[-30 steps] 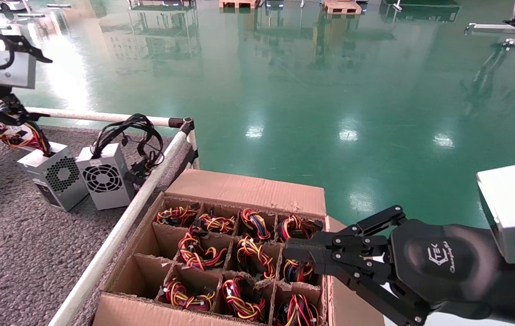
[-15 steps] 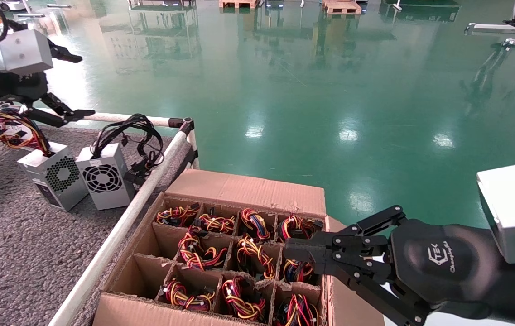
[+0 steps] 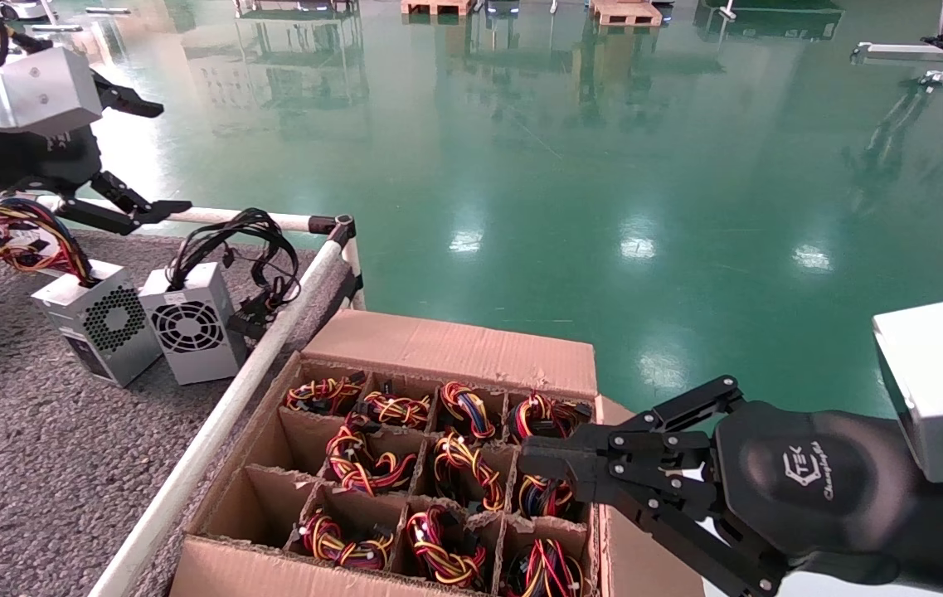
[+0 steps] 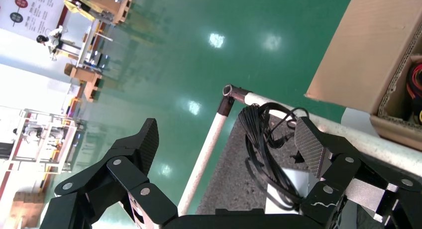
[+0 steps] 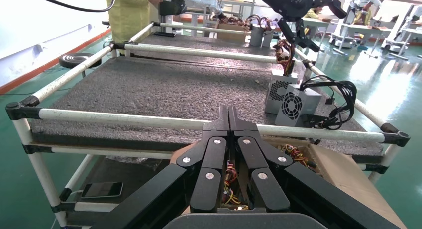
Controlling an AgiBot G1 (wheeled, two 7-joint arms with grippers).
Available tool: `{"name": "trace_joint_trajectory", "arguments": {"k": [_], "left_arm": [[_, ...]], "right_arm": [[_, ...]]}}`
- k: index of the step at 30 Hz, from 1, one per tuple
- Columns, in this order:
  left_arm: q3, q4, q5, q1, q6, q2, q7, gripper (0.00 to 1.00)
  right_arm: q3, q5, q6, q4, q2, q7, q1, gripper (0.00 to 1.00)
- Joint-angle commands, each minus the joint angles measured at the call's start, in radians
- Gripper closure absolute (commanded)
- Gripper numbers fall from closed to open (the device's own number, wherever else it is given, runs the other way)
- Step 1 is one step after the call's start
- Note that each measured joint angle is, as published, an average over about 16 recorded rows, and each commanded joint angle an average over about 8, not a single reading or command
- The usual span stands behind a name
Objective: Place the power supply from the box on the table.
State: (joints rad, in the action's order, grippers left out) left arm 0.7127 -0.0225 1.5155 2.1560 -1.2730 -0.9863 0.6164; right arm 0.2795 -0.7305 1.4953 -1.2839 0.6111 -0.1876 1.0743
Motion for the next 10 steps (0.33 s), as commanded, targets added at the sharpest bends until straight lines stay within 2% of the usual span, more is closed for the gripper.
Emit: {"name": "trace_joint_trajectory", "arguments": {"k": [1,10], "left_arm": [[-0.003,0.013,-0.006,-0.010,-0.001,0.003,-0.007,0.00],[-0.023,0.077,-0.043,-0.062,-0.010,0.021,-0.045,0.00]], "right_arm": [[0.000,0.000,0.000,0.000,0.000,0.000,0.000,0.00],[0.000,0.000,0.000,0.000,0.000,0.000,0.000,0.00]]}}
